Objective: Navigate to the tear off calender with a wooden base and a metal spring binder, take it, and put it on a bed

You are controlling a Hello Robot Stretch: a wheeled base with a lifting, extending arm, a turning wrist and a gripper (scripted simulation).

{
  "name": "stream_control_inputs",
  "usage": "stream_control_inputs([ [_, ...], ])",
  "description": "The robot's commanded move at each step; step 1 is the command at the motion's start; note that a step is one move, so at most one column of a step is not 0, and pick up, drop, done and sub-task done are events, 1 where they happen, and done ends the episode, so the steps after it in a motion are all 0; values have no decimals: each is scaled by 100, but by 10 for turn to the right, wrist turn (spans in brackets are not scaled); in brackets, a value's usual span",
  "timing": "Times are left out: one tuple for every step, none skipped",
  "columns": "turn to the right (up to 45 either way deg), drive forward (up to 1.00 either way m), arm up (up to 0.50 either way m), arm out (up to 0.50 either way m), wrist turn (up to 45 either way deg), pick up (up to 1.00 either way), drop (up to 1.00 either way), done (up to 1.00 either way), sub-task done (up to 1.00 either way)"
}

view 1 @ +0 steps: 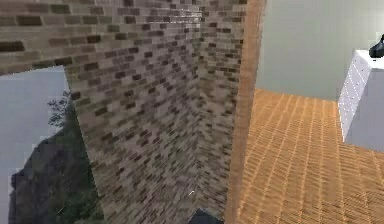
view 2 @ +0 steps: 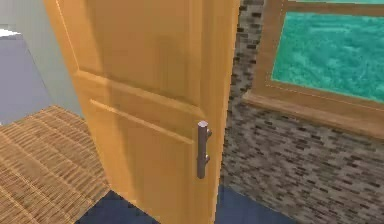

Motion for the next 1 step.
stream_control_inputs([
  [360,0,0,0,0,0,0,0,0],
])
